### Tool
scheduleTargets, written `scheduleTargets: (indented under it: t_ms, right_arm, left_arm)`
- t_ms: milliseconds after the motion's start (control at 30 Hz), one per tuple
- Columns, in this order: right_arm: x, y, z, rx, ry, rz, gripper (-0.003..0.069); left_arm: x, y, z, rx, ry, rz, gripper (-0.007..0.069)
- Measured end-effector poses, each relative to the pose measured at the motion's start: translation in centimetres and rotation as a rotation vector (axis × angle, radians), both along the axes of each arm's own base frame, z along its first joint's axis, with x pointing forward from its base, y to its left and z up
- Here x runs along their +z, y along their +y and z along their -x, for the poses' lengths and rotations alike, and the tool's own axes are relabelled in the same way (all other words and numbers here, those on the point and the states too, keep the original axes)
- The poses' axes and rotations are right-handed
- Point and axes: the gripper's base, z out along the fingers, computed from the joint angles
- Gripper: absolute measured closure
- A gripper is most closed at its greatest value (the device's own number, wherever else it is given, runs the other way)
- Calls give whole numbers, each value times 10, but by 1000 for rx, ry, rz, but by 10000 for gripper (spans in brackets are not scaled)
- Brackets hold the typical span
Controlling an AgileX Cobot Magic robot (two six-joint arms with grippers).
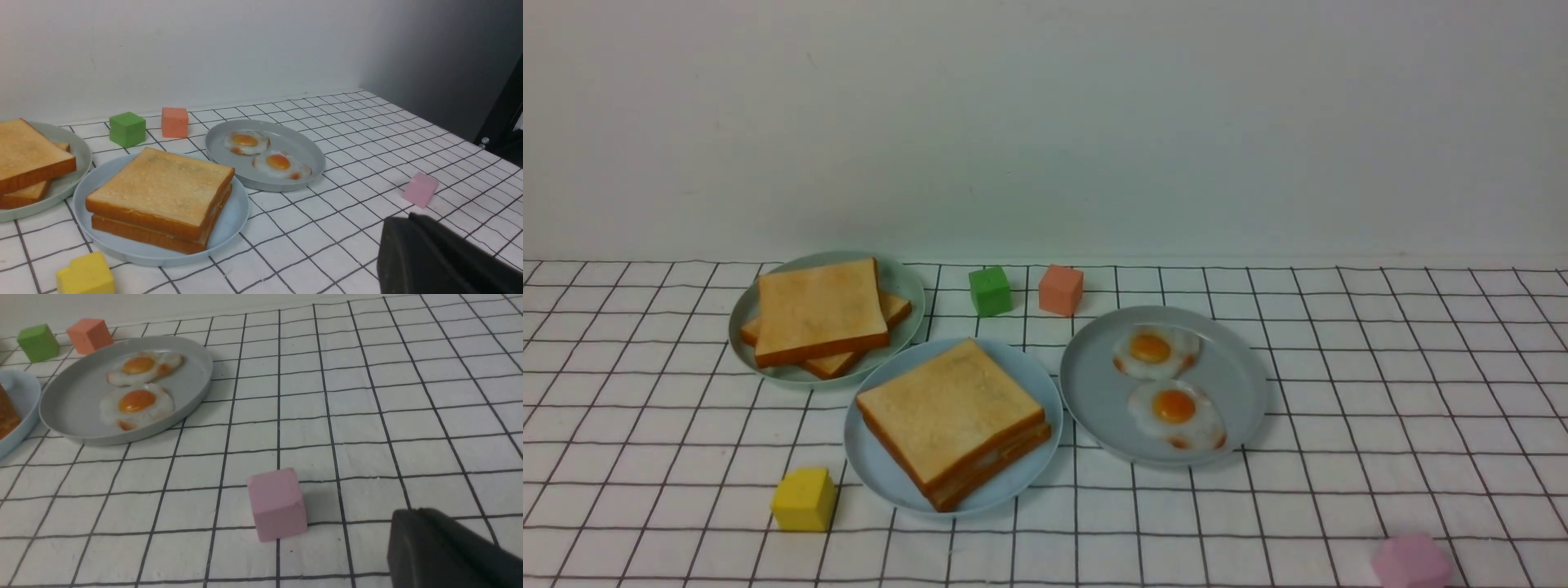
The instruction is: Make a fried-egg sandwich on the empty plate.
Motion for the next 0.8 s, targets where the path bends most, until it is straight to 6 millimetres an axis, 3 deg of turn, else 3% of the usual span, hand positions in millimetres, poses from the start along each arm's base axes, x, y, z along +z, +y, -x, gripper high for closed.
scheduleTargets:
  t_ms: [800]
  right_arm:
    - [0, 0, 0, 0, -4, -2, 663]
  left_arm:
    - [0, 0, 0, 1, -2, -3, 623]
